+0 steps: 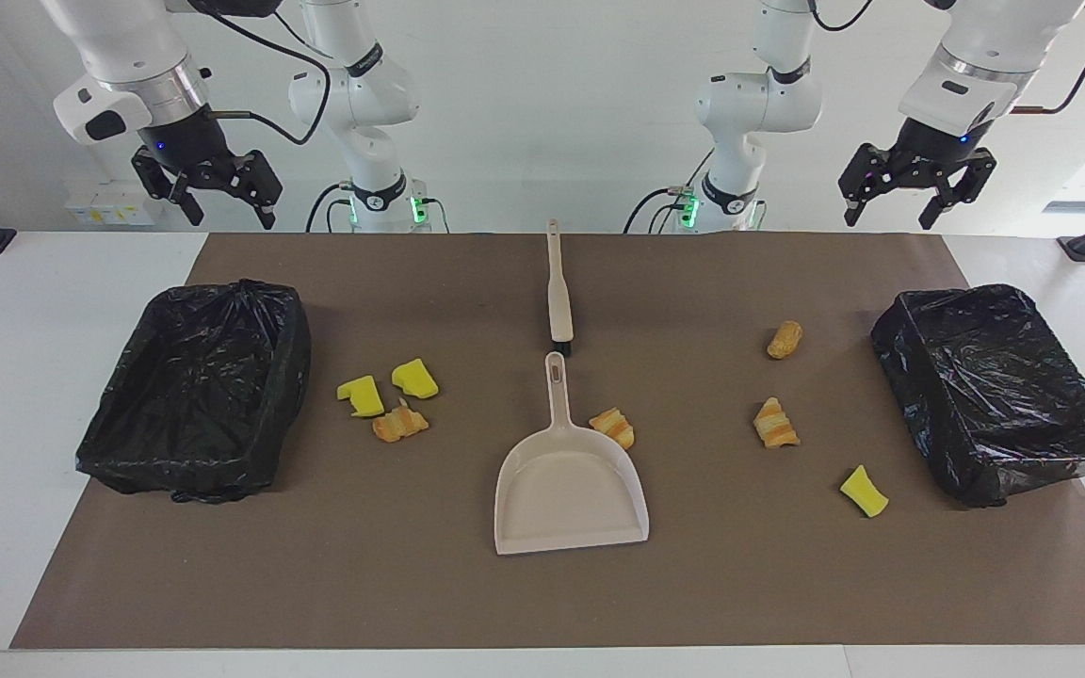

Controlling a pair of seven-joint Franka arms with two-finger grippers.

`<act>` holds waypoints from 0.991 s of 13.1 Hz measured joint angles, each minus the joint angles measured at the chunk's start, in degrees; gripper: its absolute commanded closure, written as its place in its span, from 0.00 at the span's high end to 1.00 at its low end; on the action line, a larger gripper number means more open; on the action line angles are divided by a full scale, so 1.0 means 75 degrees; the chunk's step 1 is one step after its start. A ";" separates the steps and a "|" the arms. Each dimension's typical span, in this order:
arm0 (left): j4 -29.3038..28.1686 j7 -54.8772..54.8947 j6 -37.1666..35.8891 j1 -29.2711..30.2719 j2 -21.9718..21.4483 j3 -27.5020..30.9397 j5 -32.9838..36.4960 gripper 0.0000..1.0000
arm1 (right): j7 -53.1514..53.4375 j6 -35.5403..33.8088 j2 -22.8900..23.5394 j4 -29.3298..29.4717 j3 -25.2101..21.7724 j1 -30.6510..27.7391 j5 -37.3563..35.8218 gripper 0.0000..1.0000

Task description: Sweep and dump trash in bin

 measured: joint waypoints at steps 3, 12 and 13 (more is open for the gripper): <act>-0.0009 0.0000 -0.0004 0.0005 0.0010 0.0024 -0.0001 1.00 | 0.0000 -0.0003 0.0000 -0.0001 0.0000 -0.0001 0.0000 1.00; -0.0073 0.0000 -0.0005 0.0018 0.0027 0.0101 -0.0001 1.00 | 0.0000 -0.0004 0.0000 -0.0002 -0.0002 -0.0005 -0.0001 1.00; -0.0099 0.0000 -0.0008 0.0018 0.0026 0.0101 -0.0001 1.00 | 0.0000 -0.0004 0.0000 -0.0002 -0.0002 -0.0005 -0.0001 1.00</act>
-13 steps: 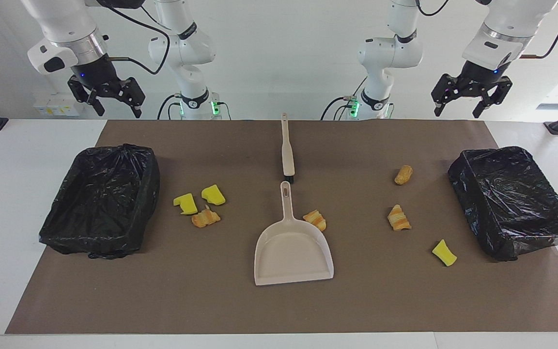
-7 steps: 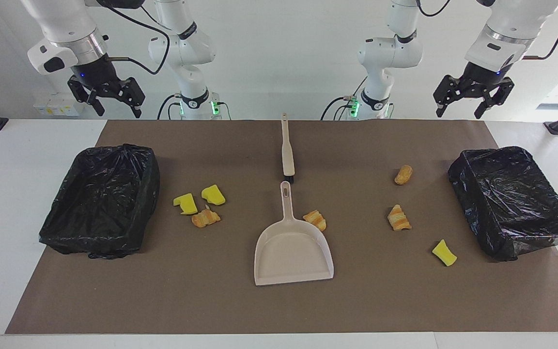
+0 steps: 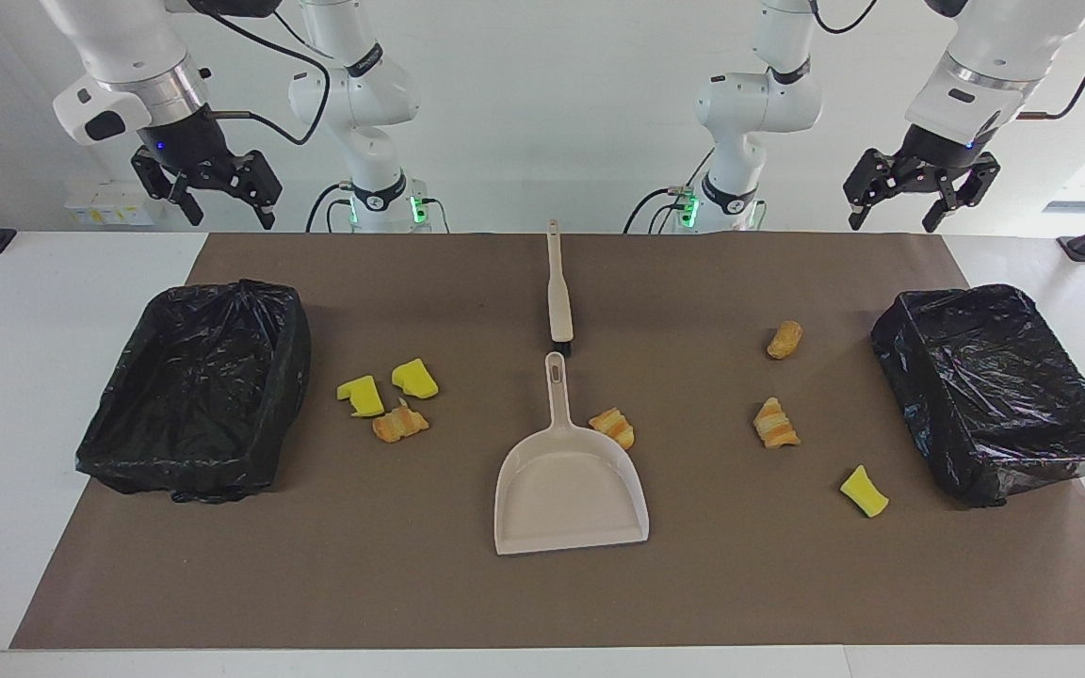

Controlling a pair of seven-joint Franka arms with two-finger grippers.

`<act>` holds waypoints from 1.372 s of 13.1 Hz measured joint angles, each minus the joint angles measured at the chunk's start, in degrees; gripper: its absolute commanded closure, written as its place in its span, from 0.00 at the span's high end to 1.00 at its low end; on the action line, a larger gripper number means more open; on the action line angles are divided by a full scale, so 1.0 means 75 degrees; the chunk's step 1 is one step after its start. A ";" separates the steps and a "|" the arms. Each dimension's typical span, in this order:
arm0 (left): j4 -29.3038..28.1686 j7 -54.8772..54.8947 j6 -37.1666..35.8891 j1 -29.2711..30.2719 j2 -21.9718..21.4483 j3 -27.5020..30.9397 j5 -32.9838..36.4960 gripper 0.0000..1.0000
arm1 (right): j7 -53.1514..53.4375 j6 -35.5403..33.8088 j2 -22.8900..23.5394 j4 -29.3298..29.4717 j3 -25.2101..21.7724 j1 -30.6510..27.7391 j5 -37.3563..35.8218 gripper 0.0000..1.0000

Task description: Sweep and dump trash in bin

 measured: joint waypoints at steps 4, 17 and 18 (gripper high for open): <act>-0.0153 0.0000 -0.0001 0.0000 0.0001 0.0000 -0.0002 1.00 | 0.0000 -0.0005 -0.0001 -0.0006 0.0000 0.0000 0.0000 1.00; -0.1082 -0.1261 0.1239 -0.1033 0.0155 -0.0168 -0.0256 1.00 | 0.0048 0.0457 0.0275 -0.0166 0.0187 0.0292 0.0013 1.00; -0.1316 -0.1449 0.1531 -0.1234 0.0155 -0.0176 -0.0257 1.00 | 0.0157 0.0692 0.0421 -0.0176 0.0213 0.0387 0.0021 1.00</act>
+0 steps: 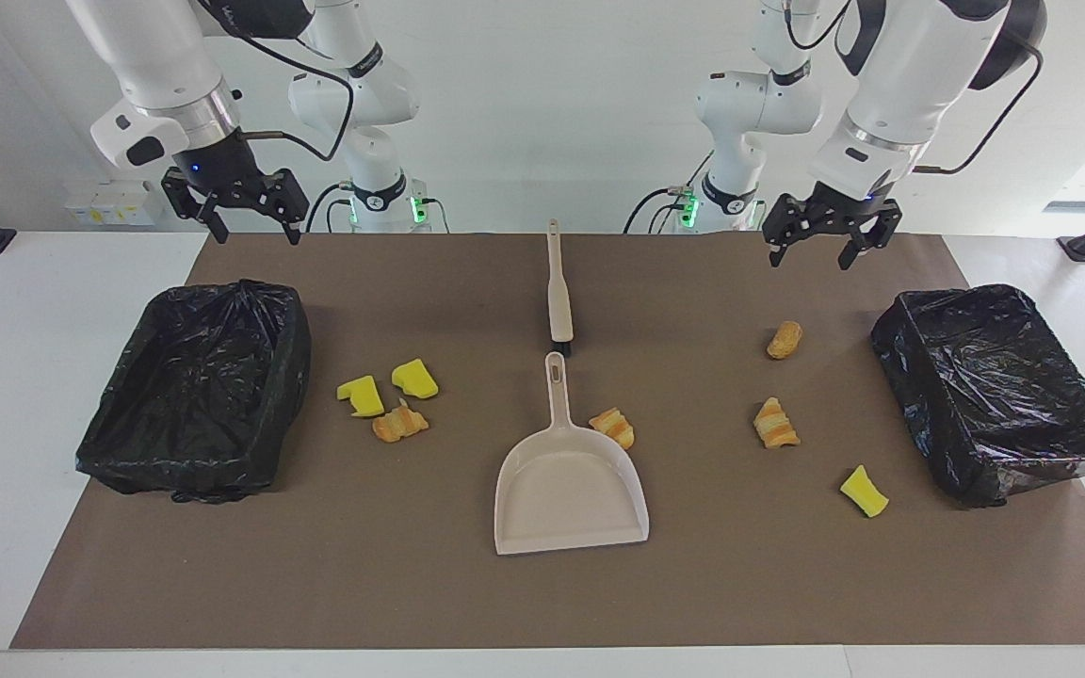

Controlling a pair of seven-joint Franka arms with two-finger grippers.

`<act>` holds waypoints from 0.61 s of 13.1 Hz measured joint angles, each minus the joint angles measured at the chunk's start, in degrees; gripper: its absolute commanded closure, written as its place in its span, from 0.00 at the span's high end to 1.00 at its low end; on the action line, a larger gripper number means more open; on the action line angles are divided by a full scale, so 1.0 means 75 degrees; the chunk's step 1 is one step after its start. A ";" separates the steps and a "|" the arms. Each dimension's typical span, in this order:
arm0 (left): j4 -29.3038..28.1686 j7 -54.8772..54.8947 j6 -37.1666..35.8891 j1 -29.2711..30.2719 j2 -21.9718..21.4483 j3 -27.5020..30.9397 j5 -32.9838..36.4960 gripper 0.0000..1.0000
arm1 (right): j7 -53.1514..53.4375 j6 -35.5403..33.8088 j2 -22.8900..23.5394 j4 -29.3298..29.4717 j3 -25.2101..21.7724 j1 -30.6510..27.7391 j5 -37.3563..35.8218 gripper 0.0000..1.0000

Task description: Sweep and dump trash in bin

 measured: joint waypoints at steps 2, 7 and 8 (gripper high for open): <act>-0.0528 -0.0485 0.0682 -0.0437 -0.0008 -0.0014 -0.0001 1.00 | 0.0537 0.0556 0.0403 -0.0029 0.0034 0.0394 0.0054 1.00; -0.2077 -0.1442 0.2258 -0.1503 -0.0416 -0.0033 -0.0002 1.00 | 0.2446 0.1686 0.1708 0.0018 0.0094 0.1352 0.0553 1.00; -0.2509 -0.1663 0.2679 -0.1717 -0.0576 -0.0038 -0.0002 1.00 | 0.2636 0.1781 0.1976 0.0123 0.0099 0.1530 0.0599 1.00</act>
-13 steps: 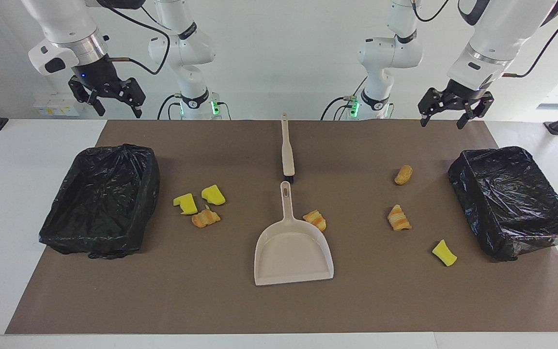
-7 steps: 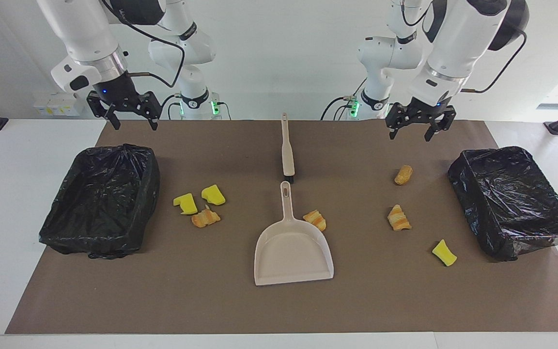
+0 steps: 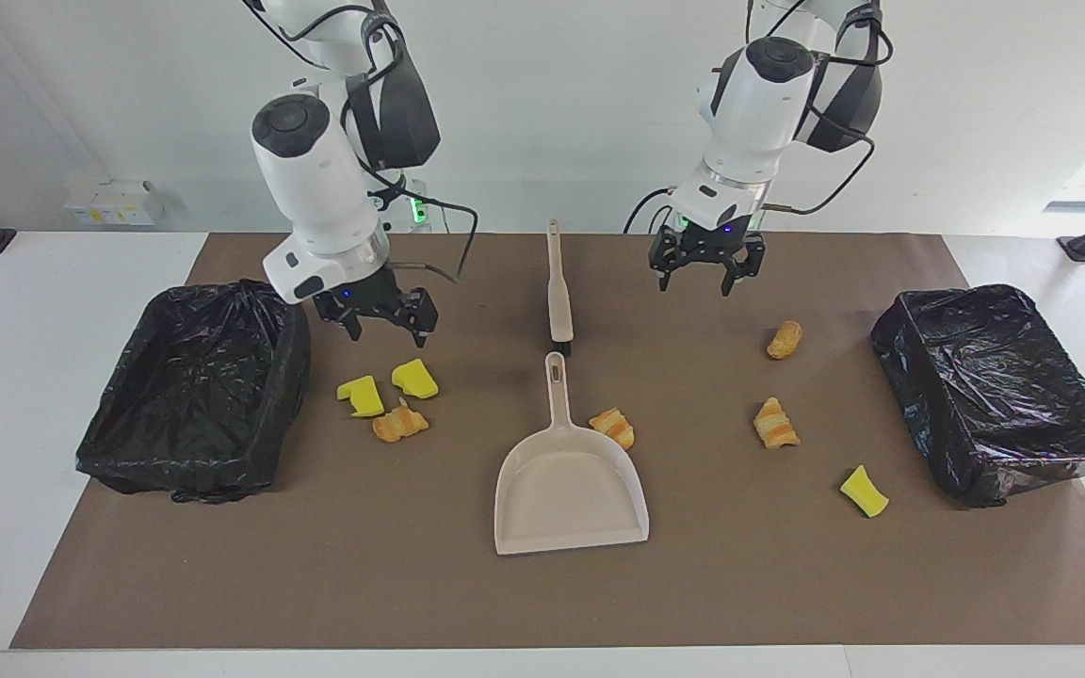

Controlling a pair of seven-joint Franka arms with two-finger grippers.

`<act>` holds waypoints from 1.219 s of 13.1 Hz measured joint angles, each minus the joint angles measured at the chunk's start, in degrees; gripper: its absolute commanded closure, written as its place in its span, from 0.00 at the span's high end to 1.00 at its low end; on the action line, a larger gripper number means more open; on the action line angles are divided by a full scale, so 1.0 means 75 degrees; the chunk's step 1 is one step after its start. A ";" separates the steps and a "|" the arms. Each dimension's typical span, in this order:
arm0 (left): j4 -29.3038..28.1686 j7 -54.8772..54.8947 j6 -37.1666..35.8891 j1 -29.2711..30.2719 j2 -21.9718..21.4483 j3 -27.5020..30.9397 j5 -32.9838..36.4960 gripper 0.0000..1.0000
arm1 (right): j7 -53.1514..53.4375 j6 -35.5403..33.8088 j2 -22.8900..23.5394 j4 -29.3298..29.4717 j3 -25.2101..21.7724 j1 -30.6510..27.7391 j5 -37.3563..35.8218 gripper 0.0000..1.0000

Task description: Sweep and dump trash in bin

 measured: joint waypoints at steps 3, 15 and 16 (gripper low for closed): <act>-0.1372 -0.0551 0.1042 -0.0572 -0.0596 -0.0035 0.0000 1.00 | 0.0576 0.0114 0.0776 0.0589 0.0181 0.0510 0.0023 1.00; -0.3261 -0.3420 0.3538 -0.2455 -0.0181 -0.1230 0.0005 1.00 | 0.0348 0.0398 0.3090 0.2480 0.0640 0.1746 -0.0260 0.98; -0.3259 -0.3476 0.3621 -0.2522 -0.0044 -0.1239 0.0006 1.00 | 0.0230 0.0354 0.3096 0.2460 0.0646 0.1767 -0.0330 0.95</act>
